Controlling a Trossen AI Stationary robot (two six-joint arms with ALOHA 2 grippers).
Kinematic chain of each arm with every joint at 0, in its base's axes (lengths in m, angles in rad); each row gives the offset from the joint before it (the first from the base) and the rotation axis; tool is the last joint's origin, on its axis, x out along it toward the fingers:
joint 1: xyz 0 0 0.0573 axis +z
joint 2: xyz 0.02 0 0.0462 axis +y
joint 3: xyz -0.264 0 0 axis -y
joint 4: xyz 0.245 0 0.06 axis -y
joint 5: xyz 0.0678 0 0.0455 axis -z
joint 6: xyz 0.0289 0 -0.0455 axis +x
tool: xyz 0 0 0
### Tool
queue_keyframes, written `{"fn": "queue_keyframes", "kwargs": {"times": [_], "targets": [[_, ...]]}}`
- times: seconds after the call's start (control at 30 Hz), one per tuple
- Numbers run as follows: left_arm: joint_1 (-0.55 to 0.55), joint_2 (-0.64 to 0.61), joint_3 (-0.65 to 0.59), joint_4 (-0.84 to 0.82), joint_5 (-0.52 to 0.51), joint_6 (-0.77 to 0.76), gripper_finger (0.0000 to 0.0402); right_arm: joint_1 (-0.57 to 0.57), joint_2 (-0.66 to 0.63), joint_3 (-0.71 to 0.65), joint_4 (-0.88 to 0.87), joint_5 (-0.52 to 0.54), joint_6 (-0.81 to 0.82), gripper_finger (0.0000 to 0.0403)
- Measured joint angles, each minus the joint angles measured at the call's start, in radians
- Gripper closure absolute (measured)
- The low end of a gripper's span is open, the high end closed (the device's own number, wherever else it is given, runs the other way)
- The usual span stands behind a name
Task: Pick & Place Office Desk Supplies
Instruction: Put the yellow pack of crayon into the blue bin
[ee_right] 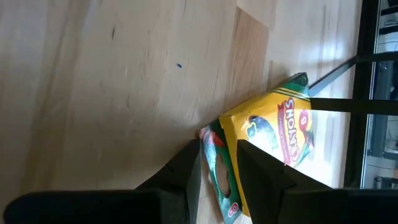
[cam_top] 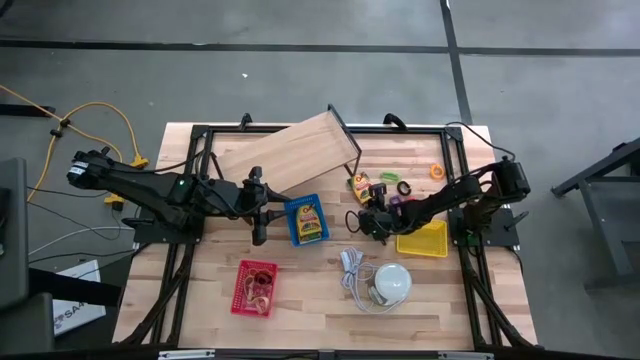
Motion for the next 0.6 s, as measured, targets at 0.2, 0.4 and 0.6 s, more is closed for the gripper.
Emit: {"fn": "queue_keyframes", "kwargs": {"times": [0.2,0.4,0.6], "targets": [[0.000,0.000,0.000,0.000,0.000,0.000,0.0270,0.000,-0.006,0.001,-0.012,-0.009,0.001,0.0309],[0.000,0.000,0.000,0.001,0.000,0.000,0.0270,0.000,-0.033,0.000,-0.061,-0.035,0.003,0.0309],[0.000,0.000,0.000,0.000,0.000,0.000,0.0270,0.000,-0.034,0.001,-0.079,-0.060,0.032,0.0309]]}}
